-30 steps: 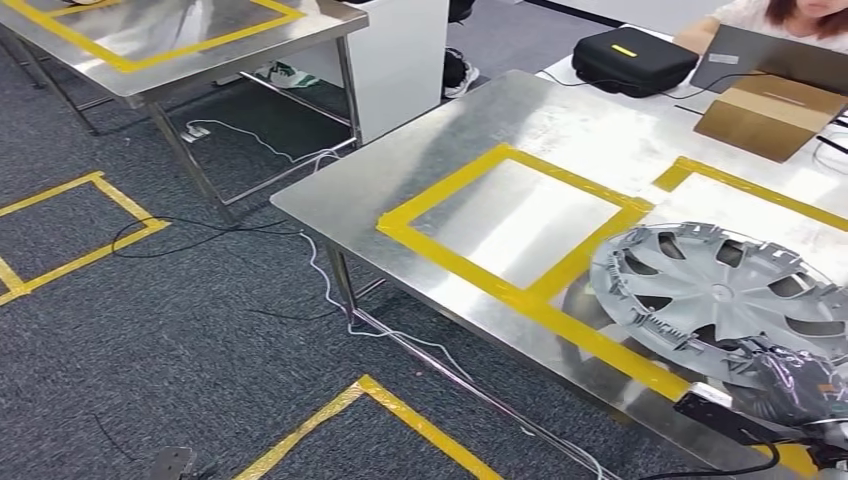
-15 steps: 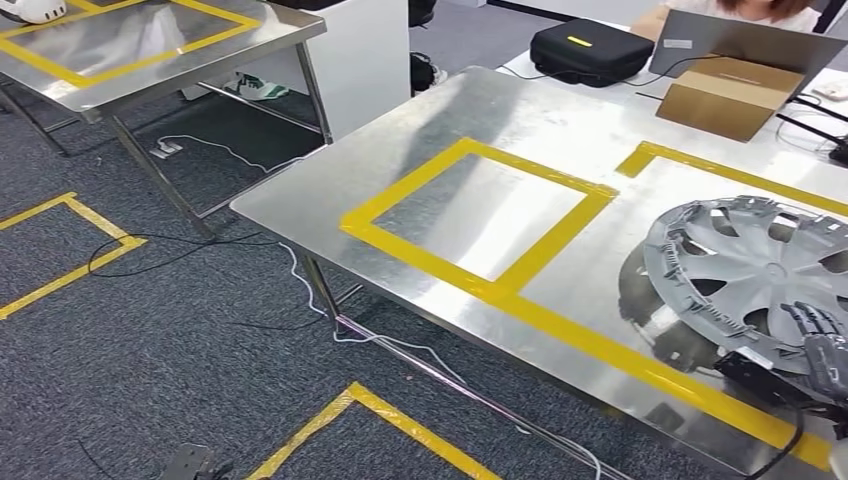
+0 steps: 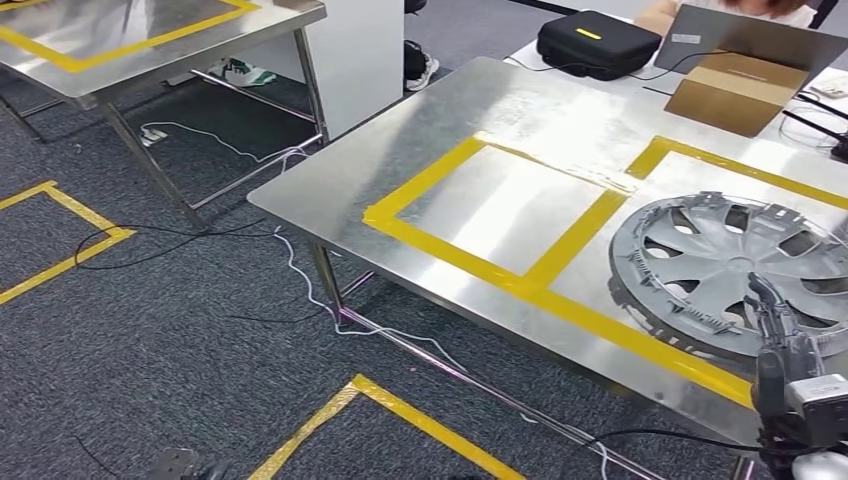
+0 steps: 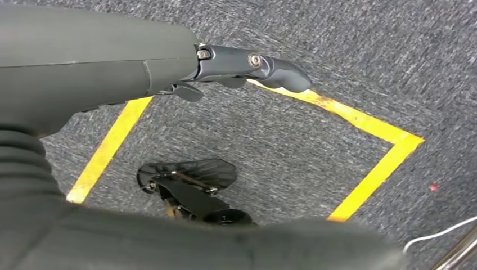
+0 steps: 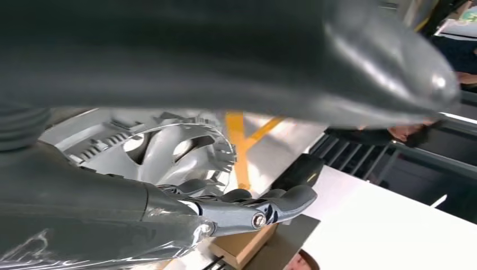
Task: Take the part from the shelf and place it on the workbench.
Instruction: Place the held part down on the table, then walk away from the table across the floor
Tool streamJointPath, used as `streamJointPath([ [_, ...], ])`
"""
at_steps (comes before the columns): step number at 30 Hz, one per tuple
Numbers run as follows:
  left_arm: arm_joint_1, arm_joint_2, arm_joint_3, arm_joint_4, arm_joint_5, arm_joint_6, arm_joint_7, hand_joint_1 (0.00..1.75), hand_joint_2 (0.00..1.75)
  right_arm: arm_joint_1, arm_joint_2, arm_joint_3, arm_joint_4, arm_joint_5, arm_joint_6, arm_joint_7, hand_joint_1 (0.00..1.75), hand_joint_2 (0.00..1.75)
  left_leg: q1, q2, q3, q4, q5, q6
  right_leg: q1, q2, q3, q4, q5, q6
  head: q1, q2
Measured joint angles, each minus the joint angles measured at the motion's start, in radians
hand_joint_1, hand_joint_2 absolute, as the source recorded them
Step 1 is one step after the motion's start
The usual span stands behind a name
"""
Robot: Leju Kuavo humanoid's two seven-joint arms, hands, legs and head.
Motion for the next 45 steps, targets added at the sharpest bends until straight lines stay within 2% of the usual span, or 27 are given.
streamJointPath([
  [1,0.0,0.0,0.0,0.0,0.0,0.0,0.0,0.0,0.0,0.004,0.005,-0.001,-0.008,-0.001,0.0,0.0,0.0,0.0,-0.001,0.0,0.0,0.0,0.0,0.001,0.001,0.0,-0.019,0.041,-0.012,-0.001,0.0,0.0],
  [2,0.001,0.0,0.0,0.0,0.0,0.0,0.0,0.0,0.0,0.007,0.009,-0.002,-0.014,-0.002,0.001,-0.001,0.0,0.0,-0.002,0.001,0.0,0.0,0.0,0.002,0.002,0.0,-0.027,0.056,-0.007,-0.003,0.0,0.0],
  [3,0.0,0.0,0.0,0.0,0.0,0.0,0.0,0.0,0.0,0.009,0.012,-0.004,-0.02,-0.004,0.002,-0.003,0.0,0.0,-0.003,0.001,0.001,0.0,0.0,0.002,0.003,0.0,-0.016,0.034,0.014,-0.006,0.001,0.0],
  [4,0.0,0.001,0.0,0.0,0.0,0.0,0.0,0.0,0.0,0.009,0.014,-0.006,-0.025,-0.005,0.004,-0.007,0.0,0.0,-0.003,0.001,0.002,0.0,-0.001,0.002,0.004,-0.001,0.01,-0.018,0.046,-0.01,0.001,0.0],
  [6,0.0,0.001,0.0,0.0,0.0,0.0,0.0,0.0,0.0,0.008,0.015,-0.009,-0.037,0.002,0.009,-0.014,0.0,0.0,-0.005,0.0,0.004,-0.002,-0.001,-0.002,0.008,-0.004,0.067,-0.128,0.083,-0.016,0.001,0.0],
  [7,-0.001,0.001,0.0,0.0,0.0,0.0,0.0,0.0,0.0,0.009,0.015,-0.01,-0.044,0.006,0.01,-0.019,0.0,0.0,-0.006,0.0,0.005,-0.007,0.0,-0.007,0.011,-0.005,0.084,-0.164,0.089,-0.019,0.0,0.0],
  [9,0.0,0.001,0.0,0.0,0.0,0.0,0.0,0.0,0.0,0.015,0.016,-0.012,-0.061,0.009,0.014,-0.035,0.0,0.0,-0.009,0.0,0.01,-0.025,0.009,-0.021,0.014,-0.004,0.093,-0.191,0.093,-0.029,0.0,0.0],
  [12,-0.002,0.001,0.0,0.0,0.0,0.0,0.0,0.0,0.0,0.023,0.023,-0.012,-0.096,-0.009,0.02,-0.056,0.0,0.0,-0.009,0.001,0.016,-0.034,0.007,-0.039,0.009,-0.002,0.11,-0.23,0.111,-0.049,-0.002,0.0],
  [13,-0.003,0.001,0.0,0.0,0.0,-0.001,0.0,0.0,0.0,0.024,0.028,-0.012,-0.106,-0.02,0.024,-0.059,0.0,0.0,-0.01,0.001,0.003,-0.008,-0.01,-0.042,0.007,-0.002,0.118,-0.242,0.116,-0.054,-0.002,0.0],
  [15,-0.003,0.0,0.0,0.0,0.0,-0.001,0.0,0.0,0.0,0.025,0.039,-0.012,-0.124,-0.051,0.033,-0.067,0.0,0.0,-0.01,0.0,-0.047,0.088,-0.059,-0.046,0.008,-0.002,0.124,-0.254,0.121,-0.061,-0.002,0.0],
  [16,-0.002,0.0,0.0,0.0,0.0,-0.001,0.0,0.0,0.0,0.026,0.045,-0.012,-0.132,-0.067,0.037,-0.072,0.0,0.0,-0.01,0.0,-0.071,0.132,-0.073,-0.048,0.008,-0.001,0.125,-0.255,0.122,-0.062,-0.002,0.0],
  [17,-0.002,0.0,0.0,0.0,0.0,-0.001,0.0,0.0,0.0,0.027,0.053,-0.012,-0.14,-0.084,0.038,-0.079,0.0,0.0,-0.01,0.0,-0.085,0.153,-0.071,-0.048,0.008,-0.001,0.126,-0.256,0.122,-0.062,-0.002,0.0],
  [18,-0.001,0.0,0.0,0.0,0.0,-0.001,0.0,0.0,0.0,0.027,0.063,-0.013,-0.151,-0.1,0.034,-0.089,0.0,0.0,-0.01,0.0,-0.082,0.141,-0.05,-0.048,0.008,0.001,0.126,-0.256,0.122,-0.062,-0.002,0.0],
  [21,-0.002,0.0,0.0,0.0,0.0,0.0,0.0,0.0,0.0,0.027,0.097,-0.014,-0.195,-0.126,0.009,-0.11,0.0,0.0,-0.011,0.0,-0.002,-0.023,0.04,-0.04,0.01,0.003,0.128,-0.254,0.122,-0.057,-0.002,0.0],
  [23,-0.003,0.0,0.0,0.0,0.0,0.0,-0.001,0.0,0.0,0.027,0.111,-0.015,-0.217,-0.129,0.001,-0.114,0.0,0.0,-0.013,-0.001,0.029,-0.089,0.056,-0.03,0.014,0.006,0.129,-0.259,0.124,-0.047,-0.001,0.0],
  [26,-0.002,-0.001,0.0,0.0,0.0,0.0,-0.002,0.0,0.0,0.03,0.125,-0.018,-0.242,-0.135,-0.013,-0.129,0.0,0.0,-0.012,0.0,0.033,-0.105,0.063,-0.011,0.014,0.006,0.132,-0.27,0.127,-0.03,0.0,0.0],
  [27,-0.002,-0.002,0.001,0.0,0.001,0.0,-0.002,0.0,0.0,0.033,0.129,-0.019,-0.253,-0.138,-0.021,-0.135,0.0,0.0,-0.01,0.0,0.035,-0.11,0.067,-0.005,0.014,0.004,0.127,-0.257,0.118,-0.026,0.001,0.0],
  [28,-0.002,-0.002,0.001,0.0,0.002,0.0,-0.003,0.0,0.0,0.036,0.134,-0.021,-0.267,-0.144,-0.028,-0.142,0.0,0.0,-0.008,0.001,0.037,-0.114,0.069,0.001,0.013,0.002,0.113,-0.224,0.096,-0.022,0.002,0.0],
  [31,-0.001,-0.003,0.003,0.0,0.009,0.001,-0.005,0.0,0.0,0.059,0.151,-0.027,-0.31,-0.165,-0.036,-0.154,0.0,0.0,-0.008,0.005,0.039,-0.115,0.069,0.007,0.012,-0.001,0.035,-0.05,0.01,-0.016,0.006,0.0],
  [32,0.0,-0.003,0.004,0.0,0.012,0.001,-0.005,0.0,0.0,0.071,0.158,-0.03,-0.325,-0.172,-0.034,-0.158,0.0,0.0,-0.008,0.007,0.04,-0.115,0.068,0.007,0.012,-0.001,0.02,-0.018,0.004,-0.014,0.006,0.0],
  [33,0.001,-0.004,0.005,0.0,0.014,0.0,-0.006,0.0,0.0,0.083,0.164,-0.034,-0.34,-0.179,-0.032,-0.162,0.0,0.0,-0.007,0.009,0.041,-0.115,0.067,0.007,0.012,-0.003,0.022,-0.021,0.015,-0.013,0.006,0.0],
  [34,0.002,-0.005,0.007,0.0,0.017,0.0,-0.008,0.0,0.0,0.094,0.169,-0.037,-0.357,-0.185,-0.028,-0.167,0.0,0.0,-0.006,0.012,0.043,-0.115,0.066,0.005,0.011,-0.006,0.043,-0.061,0.043,-0.012,0.006,0.0],
  [36,0.003,-0.006,0.01,0.0,0.022,-0.001,-0.01,0.0,0.0,0.11,0.178,-0.044,-0.388,-0.191,-0.019,-0.176,0.0,0.0,-0.006,0.017,0.05,-0.114,0.06,-0.003,0.012,-0.029,0.112,-0.192,0.1,-0.011,0.007,0.0],
  [38,0.004,-0.005,0.013,0.0,0.024,0.0,-0.012,0.0,0.0,0.124,0.187,-0.049,-0.415,-0.195,-0.011,-0.183,0.0,0.0,-0.01,0.021,0.056,-0.114,0.056,-0.015,0.014,-0.041,0.151,-0.268,0.118,-0.021,0.007,0.0],
  [42,0.004,-0.005,0.019,0.0,0.025,0.0,-0.013,0.0,0.0,0.148,0.205,-0.064,-0.457,-0.198,0.001,-0.187,0.0,0.0,-0.01,0.03,0.059,-0.116,0.05,-0.039,0.014,-0.018,0.15,-0.28,0.123,-0.054,0.006,0.0],
  [43,0.004,-0.006,0.019,0.0,0.025,0.0,-0.013,0.0,0.0,0.15,0.209,-0.065,-0.464,-0.199,0.002,-0.187,0.0,0.0,-0.01,0.026,0.048,-0.091,0.032,-0.042,0.013,-0.012,0.151,-0.283,0.126,-0.06,0.004,0.0],
  [45,0.005,-0.008,0.022,0.0,0.027,0.0,-0.014,0.0,0.0,0.156,0.218,-0.069,-0.477,-0.198,0.01,-0.187,0.0,0.0,-0.01,0.014,-0.003,0.015,-0.027,-0.046,0.012,-0.001,0.152,-0.286,0.128,-0.068,0.002,0.0],
])
